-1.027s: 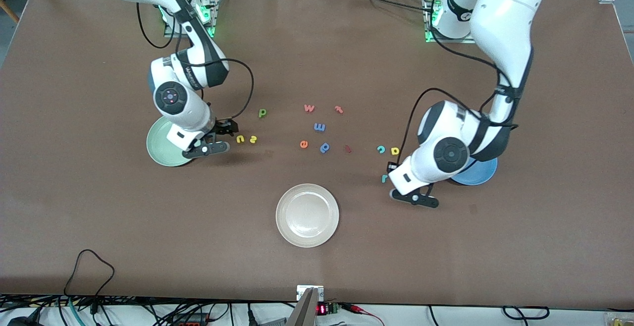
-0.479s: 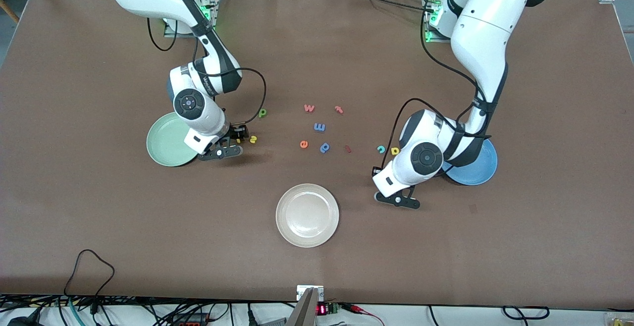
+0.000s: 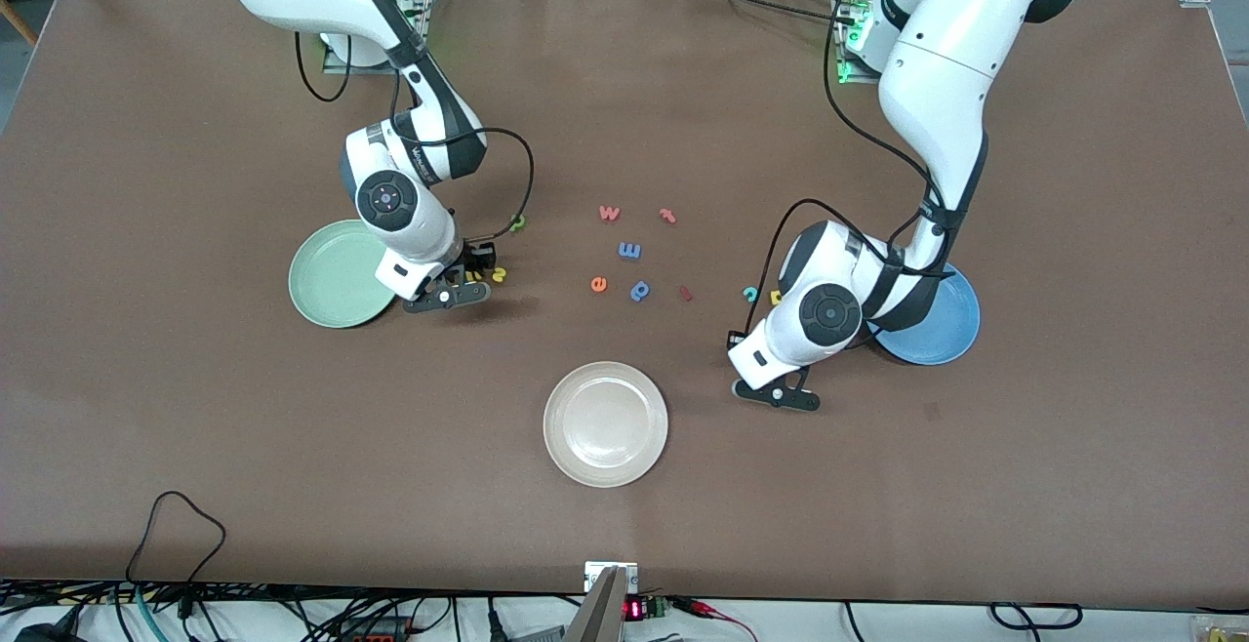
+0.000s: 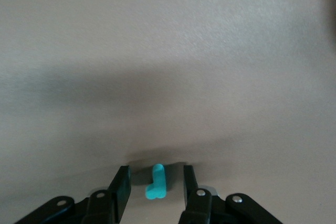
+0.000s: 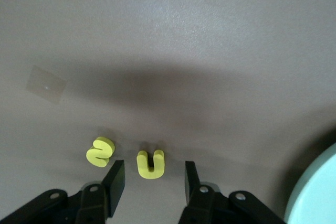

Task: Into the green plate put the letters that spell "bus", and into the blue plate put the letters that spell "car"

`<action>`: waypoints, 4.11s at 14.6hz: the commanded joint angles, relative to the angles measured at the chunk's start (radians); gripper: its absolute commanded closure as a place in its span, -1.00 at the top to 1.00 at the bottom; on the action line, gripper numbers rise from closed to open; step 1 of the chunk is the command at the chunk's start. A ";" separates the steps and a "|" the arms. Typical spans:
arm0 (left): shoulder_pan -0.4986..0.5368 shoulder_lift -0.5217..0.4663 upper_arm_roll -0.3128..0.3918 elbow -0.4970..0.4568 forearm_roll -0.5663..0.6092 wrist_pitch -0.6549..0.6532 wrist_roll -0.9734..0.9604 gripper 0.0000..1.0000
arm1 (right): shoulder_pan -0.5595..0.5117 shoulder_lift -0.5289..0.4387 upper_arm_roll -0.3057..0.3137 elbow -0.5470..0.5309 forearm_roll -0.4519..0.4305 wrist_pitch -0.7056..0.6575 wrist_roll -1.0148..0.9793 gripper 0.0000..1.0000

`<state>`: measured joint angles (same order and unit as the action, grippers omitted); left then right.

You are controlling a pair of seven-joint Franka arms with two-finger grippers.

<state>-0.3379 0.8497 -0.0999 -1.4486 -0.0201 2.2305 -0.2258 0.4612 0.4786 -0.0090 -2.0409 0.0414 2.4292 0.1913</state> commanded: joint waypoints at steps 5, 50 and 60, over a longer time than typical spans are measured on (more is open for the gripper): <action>-0.023 0.028 0.011 0.027 0.000 -0.002 0.008 -0.80 | 0.033 0.040 -0.006 0.008 0.008 0.011 -0.016 0.09; 0.057 -0.176 -0.043 -0.240 0.023 -0.145 -0.110 -0.15 | -0.181 -0.095 -0.016 0.036 0.018 -0.159 0.020 0.54; 0.056 -0.178 -0.043 -0.317 0.023 -0.048 -0.118 -0.12 | 0.060 0.024 -0.016 0.083 0.020 -0.041 0.473 -0.11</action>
<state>-0.2792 0.6823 -0.1457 -1.7464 0.0019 2.1693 -0.3314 0.4946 0.4623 -0.0138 -2.0002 0.0454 2.3765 0.6271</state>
